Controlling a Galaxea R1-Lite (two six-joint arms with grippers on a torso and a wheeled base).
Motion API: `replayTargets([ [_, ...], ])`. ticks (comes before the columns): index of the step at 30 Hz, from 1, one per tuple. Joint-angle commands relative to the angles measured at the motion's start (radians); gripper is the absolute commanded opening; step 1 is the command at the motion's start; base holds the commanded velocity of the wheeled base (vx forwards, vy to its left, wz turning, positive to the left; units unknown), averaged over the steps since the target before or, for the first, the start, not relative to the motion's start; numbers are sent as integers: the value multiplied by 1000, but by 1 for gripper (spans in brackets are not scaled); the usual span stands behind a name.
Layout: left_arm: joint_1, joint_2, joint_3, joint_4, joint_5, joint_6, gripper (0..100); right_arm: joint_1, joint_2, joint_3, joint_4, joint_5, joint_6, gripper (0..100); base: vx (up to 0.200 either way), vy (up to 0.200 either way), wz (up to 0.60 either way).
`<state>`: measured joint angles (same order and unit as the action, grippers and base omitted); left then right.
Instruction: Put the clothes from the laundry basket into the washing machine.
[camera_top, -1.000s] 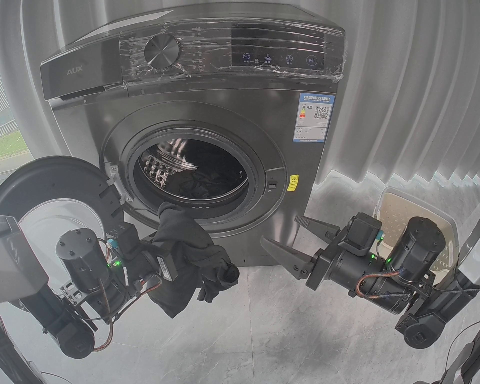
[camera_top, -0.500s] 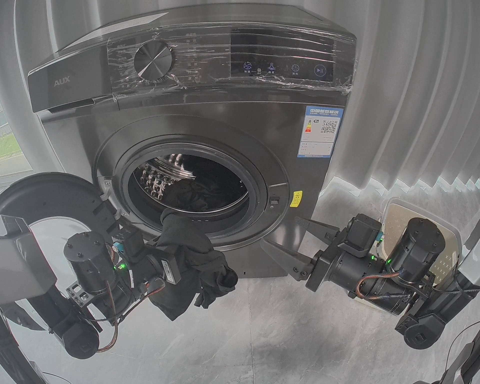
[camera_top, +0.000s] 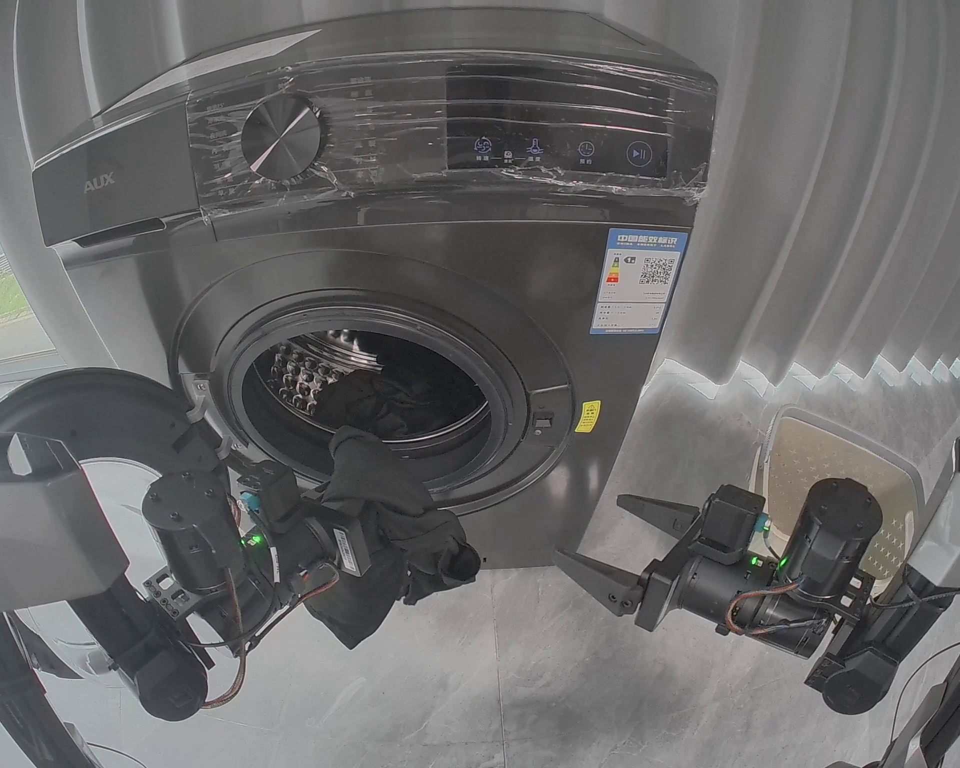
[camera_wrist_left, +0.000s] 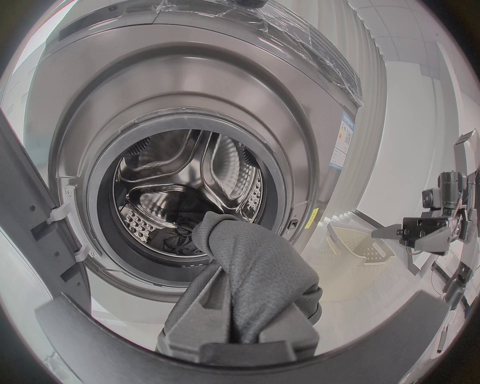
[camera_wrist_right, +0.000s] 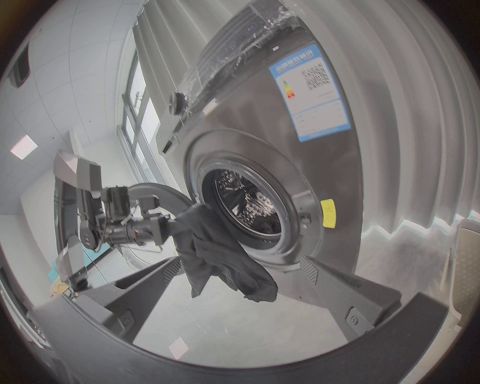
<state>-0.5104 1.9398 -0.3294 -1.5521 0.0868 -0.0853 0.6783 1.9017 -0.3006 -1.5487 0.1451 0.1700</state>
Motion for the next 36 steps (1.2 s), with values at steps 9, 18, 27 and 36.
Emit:
replayTargets([
  [9,1,7,6,0,2,-1,0,-29,25,23,-1,-1,-6,100,0,0,0],
  [18,1,7,6,0,2,-1,0,-28,27,23,-1,-1,-6,100,67,0,0],
  [27,0,11,9,0,2,-1,0,-25,27,23,-1,-1,-4,100,133,0,0],
  [36,0,16,9,0,7,-2,0,-23,28,23,-1,-1,-4,100,0,67,0],
])
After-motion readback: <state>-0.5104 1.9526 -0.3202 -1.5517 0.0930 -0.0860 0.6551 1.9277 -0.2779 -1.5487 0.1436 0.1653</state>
